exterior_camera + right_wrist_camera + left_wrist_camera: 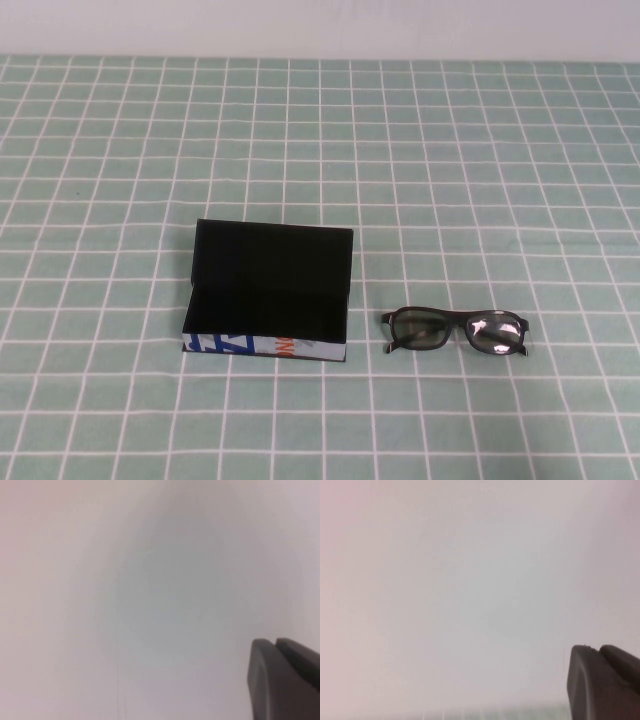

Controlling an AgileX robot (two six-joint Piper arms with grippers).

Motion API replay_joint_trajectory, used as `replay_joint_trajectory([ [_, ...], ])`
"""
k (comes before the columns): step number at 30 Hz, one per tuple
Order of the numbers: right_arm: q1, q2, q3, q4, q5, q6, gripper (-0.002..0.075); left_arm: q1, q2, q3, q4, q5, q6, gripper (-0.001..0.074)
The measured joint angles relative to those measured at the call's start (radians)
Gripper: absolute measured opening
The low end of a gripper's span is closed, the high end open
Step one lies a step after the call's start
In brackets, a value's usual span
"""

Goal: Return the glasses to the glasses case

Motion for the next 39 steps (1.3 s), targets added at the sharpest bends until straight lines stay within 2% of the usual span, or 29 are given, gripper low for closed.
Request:
replay_joint_trajectory([
  [8, 0.000, -0.006, 0.000, 0.002, -0.312, 0.000, -0.0011, 0.000, 0.000, 0.000, 0.000, -0.122, -0.012, -0.0002],
  [13, 0.000, -0.006, -0.005, 0.009, -0.471, 0.013, -0.0012, 0.000, 0.000, 0.000, -0.015, -0.414, -0.163, -0.0002],
  [17, 0.000, -0.006, -0.139, 0.015, -0.455, 0.082, -0.0011, 0.000, -0.004, -0.005, -0.019, -0.608, -0.220, -0.0002],
  [22, 0.000, -0.006, -0.457, 0.002, -0.204, 0.181, -0.0011, 0.000, -0.004, -0.133, -0.019, -0.619, -0.253, -0.0002],
  [28, 0.000, 0.050, -0.859, 0.002, 0.149, 0.248, -0.0012, 0.000, -0.004, -0.428, 0.009, -0.377, -0.269, -0.0002],
  [35, 0.000, 0.321, -1.243, 0.015, 0.687, 0.261, -0.0011, 0.000, 0.031, -0.823, 0.015, 0.148, -0.250, -0.0002],
  [39, 0.005, 0.517, -1.364, 0.053, 0.995, 0.261, -0.0012, 0.000, 0.148, -1.016, 0.015, 0.450, -0.201, -0.0002],
])
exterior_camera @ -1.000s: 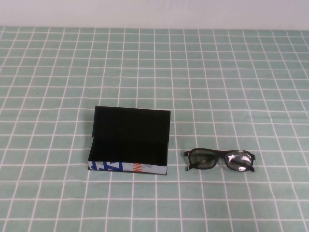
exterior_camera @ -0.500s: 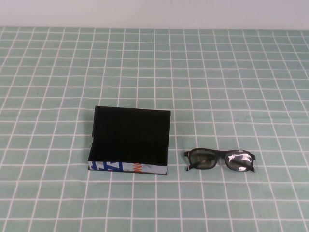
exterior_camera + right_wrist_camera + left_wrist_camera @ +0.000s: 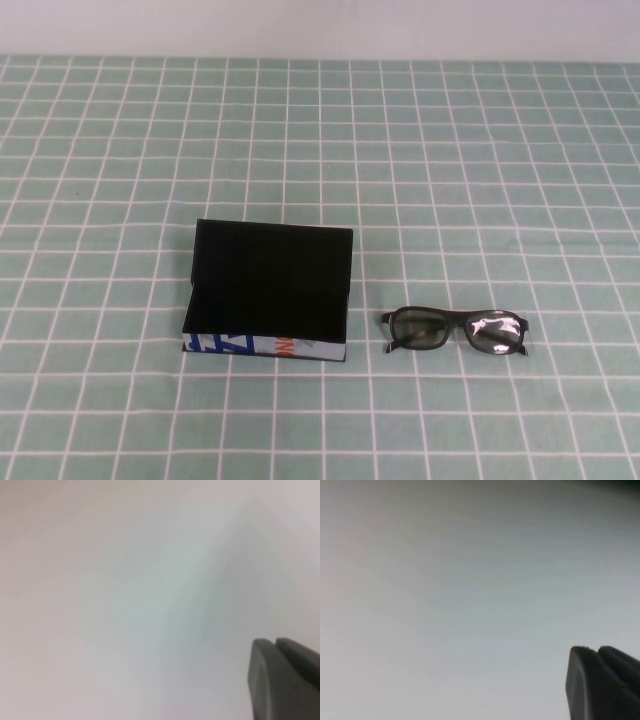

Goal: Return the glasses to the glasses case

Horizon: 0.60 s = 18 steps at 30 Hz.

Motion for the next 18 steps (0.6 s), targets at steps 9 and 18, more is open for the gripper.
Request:
replay_joint_trajectory([
  [9, 0.077, 0.337, -0.010, 0.188, 0.348, -0.169, -0.0011, -0.052, 0.291, -0.160, -0.010, 0.540, 0.056, -0.0002],
  [18, 0.102, 0.641, -0.010, 0.202, 0.579, -0.537, -0.0011, -0.087, 0.465, -0.160, 0.077, 0.700, 0.060, -0.0002],
])
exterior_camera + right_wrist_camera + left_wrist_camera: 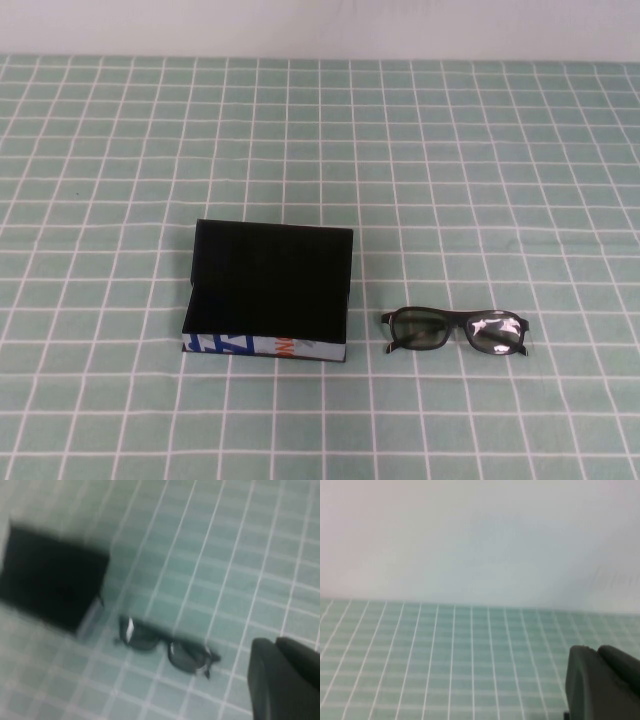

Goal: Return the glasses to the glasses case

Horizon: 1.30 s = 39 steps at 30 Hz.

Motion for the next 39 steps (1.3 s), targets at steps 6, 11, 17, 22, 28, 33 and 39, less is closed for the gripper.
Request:
replay_joint_trajectory([
  [6, 0.000, 0.151, 0.000, 0.117, 0.072, -0.250, -0.0011, 0.000, 0.097, 0.000, -0.029, 0.034, 0.000, -0.0002],
  [11, 0.000, 0.245, 0.000, 0.234, 0.082, -0.447, -0.0011, 0.000, 0.167, 0.000, -0.044, 0.041, 0.000, -0.0002],
  [17, 0.000, 0.348, -0.008, 0.266, 0.111, -0.612, -0.0011, 0.000, 0.241, 0.000, -0.096, 0.083, 0.091, -0.0002],
  [22, 0.020, 0.413, -0.070, 0.210, 0.109, -0.625, -0.0011, 0.000, 0.311, 0.000, -0.180, 0.117, 0.242, -0.0002],
  [28, 0.144, 0.411, -0.132, -0.078, 0.111, -0.562, -0.0011, 0.000, 0.340, 0.004, -0.362, 0.123, 0.394, -0.0002],
  [33, 0.195, 0.402, -0.133, -0.135, 0.117, -0.636, -0.0011, 0.000, 0.337, 0.029, -0.431, 0.133, 0.454, -0.0002],
  [39, 0.199, 0.485, -0.136, -0.040, 0.108, -0.727, -0.0011, 0.000, 0.311, 0.083, -0.473, 0.112, 0.493, -0.0002],
])
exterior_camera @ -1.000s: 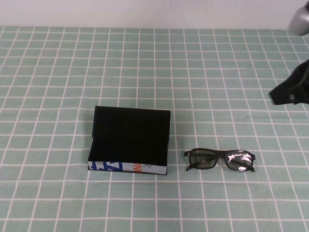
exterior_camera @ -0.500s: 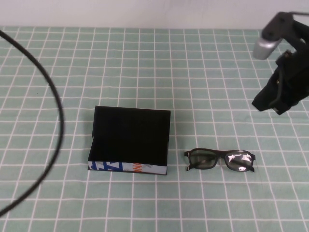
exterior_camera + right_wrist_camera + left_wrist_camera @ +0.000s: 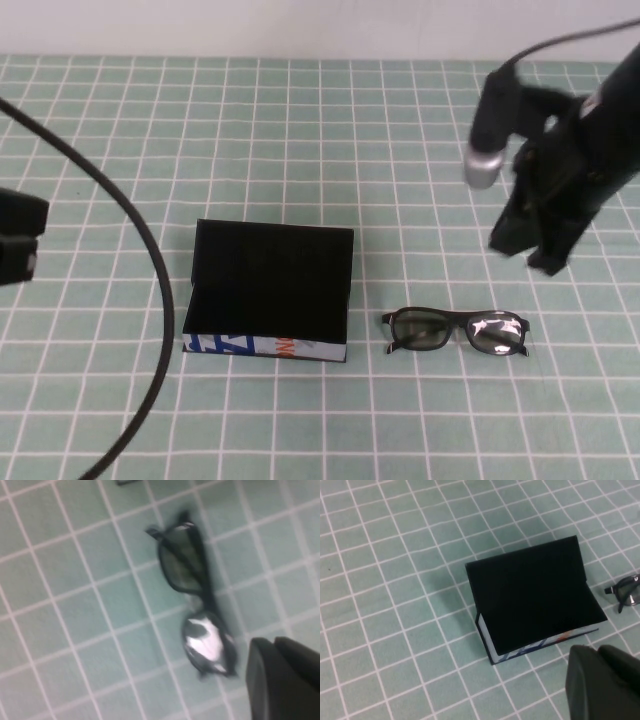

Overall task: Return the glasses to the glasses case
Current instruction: Pick up the glasses from the table

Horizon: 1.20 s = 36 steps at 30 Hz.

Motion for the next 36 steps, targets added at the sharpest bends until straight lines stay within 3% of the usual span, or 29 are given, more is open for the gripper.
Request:
replay_joint_trajectory([
  [4, 0.000, 0.089, 0.000, 0.051, -0.005, -0.005, 0.0027, 0.000, 0.000, 0.036, -0.004, -0.016, 0.000, -0.0002],
  [10, 0.000, 0.166, 0.000, 0.073, -0.044, -0.005, 0.0264, 0.000, 0.000, 0.045, -0.004, -0.020, 0.000, -0.0002],
  [13, 0.000, 0.207, -0.002, 0.073, -0.061, -0.005, 0.0319, 0.000, 0.000, 0.045, -0.005, -0.020, 0.000, -0.0002],
  [30, 0.000, 0.373, -0.004, 0.073, -0.107, -0.006, 0.0337, 0.000, 0.000, 0.045, -0.004, -0.020, 0.004, -0.0002],
  [33, 0.000, 0.386, -0.004, 0.073, -0.107, -0.006, 0.0310, 0.000, 0.000, 0.045, 0.000, -0.019, 0.004, -0.0002],
  [36, 0.000, 0.386, -0.006, 0.073, -0.107, -0.006, 0.0228, 0.000, 0.000, 0.045, 0.000, -0.019, 0.004, -0.0002],
])
